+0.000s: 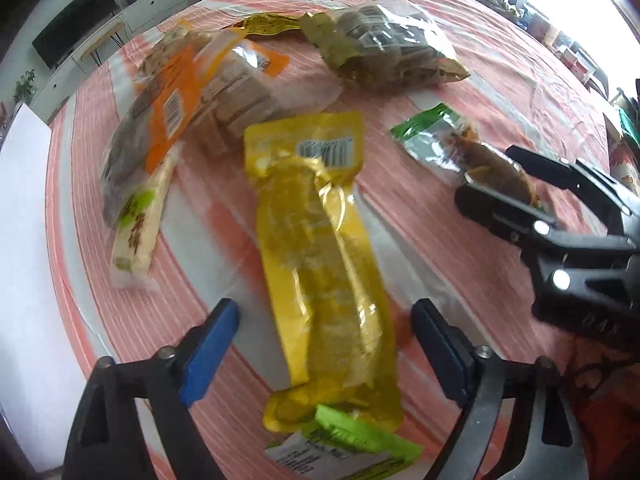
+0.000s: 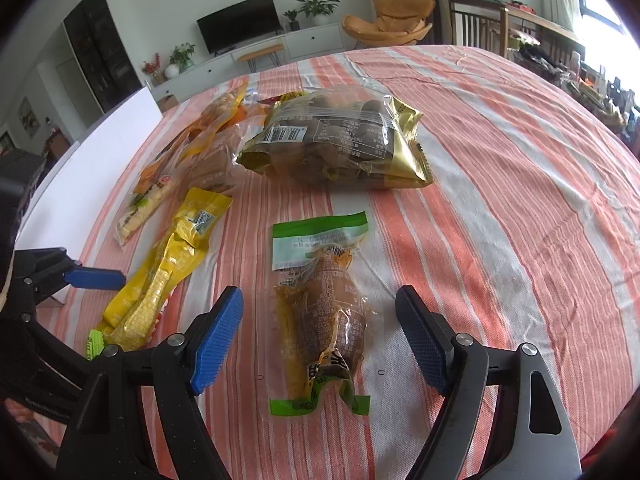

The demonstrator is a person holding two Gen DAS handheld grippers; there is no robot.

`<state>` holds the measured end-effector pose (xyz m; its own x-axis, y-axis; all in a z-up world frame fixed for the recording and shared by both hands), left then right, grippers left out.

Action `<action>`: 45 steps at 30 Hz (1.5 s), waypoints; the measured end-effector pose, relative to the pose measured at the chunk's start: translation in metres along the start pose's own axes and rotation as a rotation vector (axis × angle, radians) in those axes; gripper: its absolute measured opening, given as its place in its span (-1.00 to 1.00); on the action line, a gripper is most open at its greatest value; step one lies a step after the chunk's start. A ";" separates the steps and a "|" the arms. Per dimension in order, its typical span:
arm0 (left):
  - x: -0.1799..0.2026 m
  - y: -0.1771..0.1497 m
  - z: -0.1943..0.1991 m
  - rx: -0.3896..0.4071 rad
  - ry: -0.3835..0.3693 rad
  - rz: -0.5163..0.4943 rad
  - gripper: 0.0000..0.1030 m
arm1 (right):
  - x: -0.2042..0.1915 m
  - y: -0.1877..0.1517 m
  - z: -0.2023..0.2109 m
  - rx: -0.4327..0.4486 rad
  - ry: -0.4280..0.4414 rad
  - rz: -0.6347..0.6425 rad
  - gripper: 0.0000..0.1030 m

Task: Organize snacks

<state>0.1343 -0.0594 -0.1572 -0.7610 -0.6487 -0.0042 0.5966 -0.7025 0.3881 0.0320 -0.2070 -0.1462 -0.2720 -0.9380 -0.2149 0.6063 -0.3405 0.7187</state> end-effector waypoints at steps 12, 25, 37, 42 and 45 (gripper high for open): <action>-0.012 -0.067 0.052 0.132 0.087 0.282 0.66 | 0.000 0.000 -0.001 0.003 0.003 -0.004 0.62; -0.018 -0.113 0.061 0.161 0.085 0.485 0.68 | 0.001 0.000 0.000 0.007 0.014 -0.026 0.61; -0.013 -0.112 0.054 0.138 -0.009 0.584 0.68 | 0.014 0.001 0.005 0.008 0.060 -0.096 0.60; -0.016 -0.111 0.053 0.147 0.052 0.592 0.62 | 0.027 0.003 0.007 0.021 0.079 -0.178 0.60; -0.003 -0.098 0.044 0.164 0.164 0.521 0.37 | 0.025 0.004 0.006 0.021 0.063 -0.167 0.60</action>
<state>0.0672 0.0239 -0.1544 -0.3201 -0.9433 0.0882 0.8251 -0.2318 0.5152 0.0229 -0.2314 -0.1449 -0.3197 -0.8709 -0.3734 0.5409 -0.4913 0.6827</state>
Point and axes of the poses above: each gripper's, at about its wrist camera, not at the fingertips, and z roughly against the way its jaws point, x to its right, y to its top, the point moved 1 cm from there along -z, roughly the way its jaws point, and after that the axes turned 7 degrees about x, right-handed, at the moved point
